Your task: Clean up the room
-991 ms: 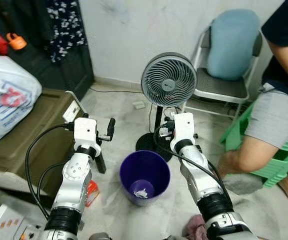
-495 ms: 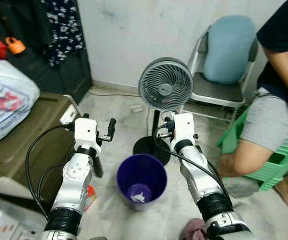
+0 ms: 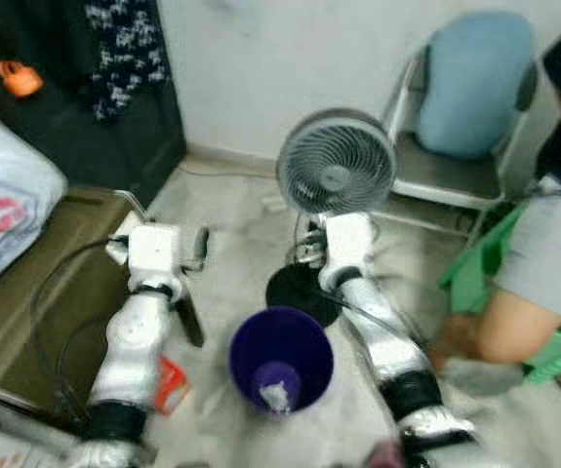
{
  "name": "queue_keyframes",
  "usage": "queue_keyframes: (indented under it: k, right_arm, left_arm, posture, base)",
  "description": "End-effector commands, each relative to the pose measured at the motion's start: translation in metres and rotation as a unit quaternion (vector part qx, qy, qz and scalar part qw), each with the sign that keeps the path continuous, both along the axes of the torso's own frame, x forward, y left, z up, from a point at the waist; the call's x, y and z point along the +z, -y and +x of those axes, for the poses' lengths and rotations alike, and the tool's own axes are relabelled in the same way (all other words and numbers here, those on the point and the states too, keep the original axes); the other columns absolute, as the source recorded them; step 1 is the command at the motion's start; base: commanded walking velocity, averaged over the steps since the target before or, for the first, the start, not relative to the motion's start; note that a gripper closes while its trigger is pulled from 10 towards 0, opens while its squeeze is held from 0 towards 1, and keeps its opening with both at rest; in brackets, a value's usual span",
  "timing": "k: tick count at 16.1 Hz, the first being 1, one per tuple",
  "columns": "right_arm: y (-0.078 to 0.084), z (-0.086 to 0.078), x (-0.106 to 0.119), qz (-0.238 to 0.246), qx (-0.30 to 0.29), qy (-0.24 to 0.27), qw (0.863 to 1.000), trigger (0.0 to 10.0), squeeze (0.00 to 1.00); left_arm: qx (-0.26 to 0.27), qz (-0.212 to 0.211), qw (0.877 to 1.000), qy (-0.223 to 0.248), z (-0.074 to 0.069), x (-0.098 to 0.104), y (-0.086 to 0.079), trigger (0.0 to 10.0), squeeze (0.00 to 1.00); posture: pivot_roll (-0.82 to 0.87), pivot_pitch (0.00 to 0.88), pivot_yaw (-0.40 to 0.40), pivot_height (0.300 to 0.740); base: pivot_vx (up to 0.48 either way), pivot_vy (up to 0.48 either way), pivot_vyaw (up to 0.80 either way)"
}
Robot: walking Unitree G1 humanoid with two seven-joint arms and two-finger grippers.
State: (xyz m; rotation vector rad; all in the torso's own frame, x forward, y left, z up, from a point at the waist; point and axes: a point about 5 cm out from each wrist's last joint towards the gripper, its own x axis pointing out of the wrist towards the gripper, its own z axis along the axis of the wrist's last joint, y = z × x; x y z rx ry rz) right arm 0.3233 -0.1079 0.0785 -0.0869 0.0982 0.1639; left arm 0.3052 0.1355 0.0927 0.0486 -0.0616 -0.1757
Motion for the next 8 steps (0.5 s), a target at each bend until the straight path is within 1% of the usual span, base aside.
queue_keyframes:
  k: [1,3,4,5,6,7,8]
  right_arm:
    - [-0.01,0.003,0.006,0.011,0.006,0.007,1.0,10.0,0.0]
    - [-0.01,0.003,0.005,0.011,0.006,0.006,1.0,10.0,0.0]
    - [-0.011,0.003,0.004,0.011,0.006,0.004,1.0,10.0,0.0]
    - [-0.011,0.003,0.002,0.013,0.005,-0.005,1.0,10.0,0.0]
    - [-0.012,0.002,0.0,0.011,0.004,-0.011,1.0,10.0,0.0]
    - [-0.012,0.002,-0.001,0.012,0.003,-0.014,1.0,10.0,0.0]
    - [-0.012,0.002,-0.006,0.009,-0.009,-0.031,0.999,10.0,0.0]
  left_arm:
    - [0.015,0.014,1.0,-0.01,-0.004,-0.006,-0.013,10.0,0.0]
    - [0.02,0.012,1.0,-0.003,-0.003,-0.003,-0.015,10.0,0.0]
    - [0.018,0.021,1.0,0.006,-0.002,0.0,-0.016,10.0,0.0]
    - [0.005,0.048,0.998,0.027,-0.002,0.006,-0.019,10.0,0.0]
    - [-0.014,0.049,0.998,0.033,-0.005,0.01,-0.023,10.0,0.0]
    - [-0.022,0.055,0.998,0.031,-0.006,0.009,-0.025,10.0,0.0]
    - [-0.046,0.082,0.995,0.021,-0.013,0.004,-0.03,10.0,0.0]
  posture:
    - [0.1,0.0,-0.021,0.74]
    - [0.1,0.0,-0.021,0.74]
    - [0.1,0.0,-0.024,0.74]
    - [0.11,0.0,-0.027,0.74]
    - [0.11,0.0,-0.026,0.74]
    - [0.11,0.0,-0.026,0.74]
    - [0.13,0.0,-0.016,0.74]
  base:
    - [0.0,0.0,0.0]
    - [0.0,0.0,0.0]
    - [0.0,0.0,0.0]
    - [0.0,0.0,0.0]
    - [0.0,0.0,0.0]
    - [0.0,0.0,0.0]
    - [0.0,0.0,0.0]
